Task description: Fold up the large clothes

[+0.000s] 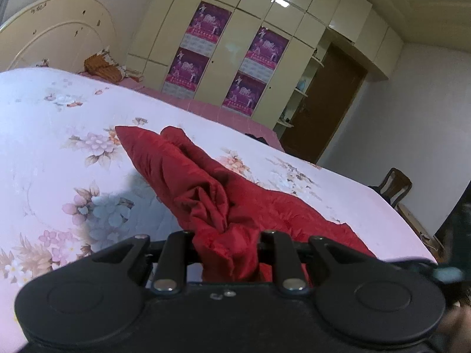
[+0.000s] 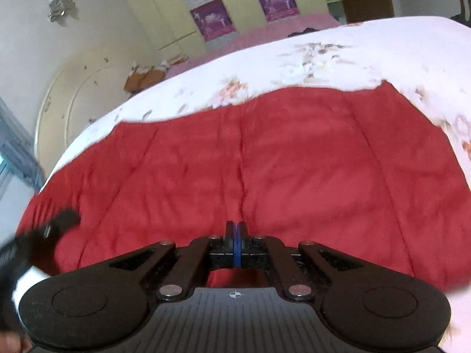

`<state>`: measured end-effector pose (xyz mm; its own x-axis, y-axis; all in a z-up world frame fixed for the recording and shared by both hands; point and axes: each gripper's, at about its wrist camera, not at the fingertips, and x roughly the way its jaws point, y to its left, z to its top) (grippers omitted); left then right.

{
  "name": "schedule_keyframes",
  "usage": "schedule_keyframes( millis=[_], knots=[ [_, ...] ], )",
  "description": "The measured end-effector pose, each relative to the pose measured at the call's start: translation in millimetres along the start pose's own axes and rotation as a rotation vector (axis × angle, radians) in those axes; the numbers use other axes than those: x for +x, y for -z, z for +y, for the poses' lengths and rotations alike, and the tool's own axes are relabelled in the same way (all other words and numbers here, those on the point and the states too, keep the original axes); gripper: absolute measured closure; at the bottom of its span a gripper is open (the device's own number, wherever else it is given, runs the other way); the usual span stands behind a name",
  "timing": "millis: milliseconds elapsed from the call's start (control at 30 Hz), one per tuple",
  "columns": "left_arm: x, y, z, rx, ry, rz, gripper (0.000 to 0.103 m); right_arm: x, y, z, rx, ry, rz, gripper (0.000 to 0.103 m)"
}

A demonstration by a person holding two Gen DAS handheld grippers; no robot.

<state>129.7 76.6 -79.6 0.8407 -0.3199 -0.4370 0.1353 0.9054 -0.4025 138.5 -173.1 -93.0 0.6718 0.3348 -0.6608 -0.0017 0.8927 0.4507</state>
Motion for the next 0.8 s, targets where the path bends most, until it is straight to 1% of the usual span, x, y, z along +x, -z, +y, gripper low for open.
schedule_keyframes(
  millis=[67,133,200,267,300,367,400,433,467,567,667,733,800],
  knots=[
    [2,0,6,-0.041,0.008,0.019,0.084,30,2,-7,0.027,0.035,0.065,0.103],
    [3,0,11,-0.058,-0.003,0.033,0.084,37,4,-6,0.037,0.034,0.069,0.103],
    [2,-1,14,-0.058,-0.008,0.034,0.084,24,2,-2,0.025,0.04,0.061,0.103],
    [2,0,15,-0.061,-0.012,0.035,0.084,-1,5,-1,0.016,0.017,0.034,0.103],
    [2,0,16,-0.061,-0.017,0.037,0.084,-10,10,0,0.006,0.021,0.033,0.103],
    [1,1,15,-0.058,-0.024,0.039,0.084,-19,21,-2,0.001,0.015,0.066,0.103],
    [0,1,13,-0.053,-0.027,0.038,0.084,-18,27,-1,-0.013,0.024,0.084,0.103],
    [0,0,10,-0.041,-0.033,0.04,0.084,-9,35,-2,-0.024,0.044,0.111,0.103],
    [0,0,7,-0.03,-0.035,0.042,0.084,4,35,-7,-0.023,0.061,0.135,0.103],
    [-3,0,-5,0.008,-0.046,0.039,0.084,12,38,-18,0.031,0.03,0.134,0.103],
    [-6,-4,-18,0.033,-0.055,0.022,0.084,14,35,-20,-0.004,0.012,0.145,0.103],
    [-8,-5,-35,0.075,-0.065,-0.001,0.084,16,32,-24,-0.01,-0.016,0.149,0.103],
    [-9,-6,-54,0.115,-0.072,-0.025,0.084,9,28,-36,0.032,-0.055,0.143,0.103]
  ],
)
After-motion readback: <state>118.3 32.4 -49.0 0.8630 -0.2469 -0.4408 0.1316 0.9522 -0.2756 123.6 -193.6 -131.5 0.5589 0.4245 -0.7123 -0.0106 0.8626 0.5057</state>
